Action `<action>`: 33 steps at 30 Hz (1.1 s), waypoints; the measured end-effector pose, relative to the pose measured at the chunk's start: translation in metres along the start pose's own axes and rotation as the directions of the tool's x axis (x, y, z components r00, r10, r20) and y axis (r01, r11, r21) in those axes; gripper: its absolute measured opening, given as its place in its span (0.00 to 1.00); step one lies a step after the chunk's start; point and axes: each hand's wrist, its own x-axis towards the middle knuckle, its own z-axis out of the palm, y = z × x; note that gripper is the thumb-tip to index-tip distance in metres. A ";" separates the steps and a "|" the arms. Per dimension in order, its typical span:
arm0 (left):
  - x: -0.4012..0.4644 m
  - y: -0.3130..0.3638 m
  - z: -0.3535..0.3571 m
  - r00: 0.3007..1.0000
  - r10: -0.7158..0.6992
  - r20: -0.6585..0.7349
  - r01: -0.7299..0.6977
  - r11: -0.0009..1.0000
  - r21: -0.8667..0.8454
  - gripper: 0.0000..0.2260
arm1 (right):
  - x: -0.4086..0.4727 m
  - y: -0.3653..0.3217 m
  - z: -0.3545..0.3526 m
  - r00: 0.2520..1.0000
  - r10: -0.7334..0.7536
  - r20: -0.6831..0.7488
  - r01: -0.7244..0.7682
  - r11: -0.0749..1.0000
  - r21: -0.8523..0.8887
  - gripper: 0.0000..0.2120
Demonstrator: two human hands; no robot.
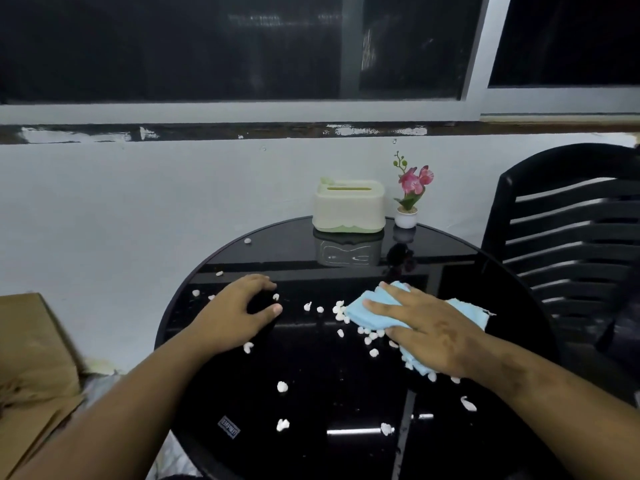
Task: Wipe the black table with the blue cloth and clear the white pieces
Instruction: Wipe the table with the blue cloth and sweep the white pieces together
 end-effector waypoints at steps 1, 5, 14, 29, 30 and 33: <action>0.000 0.000 0.000 1.000 0.003 0.003 -0.003 1.000 0.001 0.18 | -0.003 -0.010 0.003 1.000 -0.017 0.015 0.017 1.000 0.022 0.23; -0.001 0.000 0.000 1.000 0.006 0.008 -0.006 1.000 0.004 0.18 | -0.008 -0.029 0.012 0.994 -0.086 0.066 0.082 0.995 0.056 0.23; -0.005 0.001 -0.008 0.993 -0.107 -0.052 0.100 0.987 -0.127 0.15 | 0.045 0.046 -0.011 0.997 -0.079 0.011 0.078 0.995 0.065 0.22; -0.030 -0.006 -0.017 0.993 -0.103 -0.051 0.105 0.994 0.042 0.21 | 0.167 0.033 0.001 0.997 0.022 -0.076 -0.033 0.989 -0.142 0.22; -0.031 -0.006 -0.018 0.994 -0.101 -0.046 0.103 0.994 0.047 0.21 | 0.163 0.027 0.002 0.998 -0.009 -0.064 0.000 0.992 -0.125 0.22; -0.033 -0.005 -0.018 0.994 -0.099 -0.034 0.101 0.994 0.052 0.21 | 0.140 0.005 0.005 0.992 -0.122 -0.019 0.121 0.991 -0.054 0.21</action>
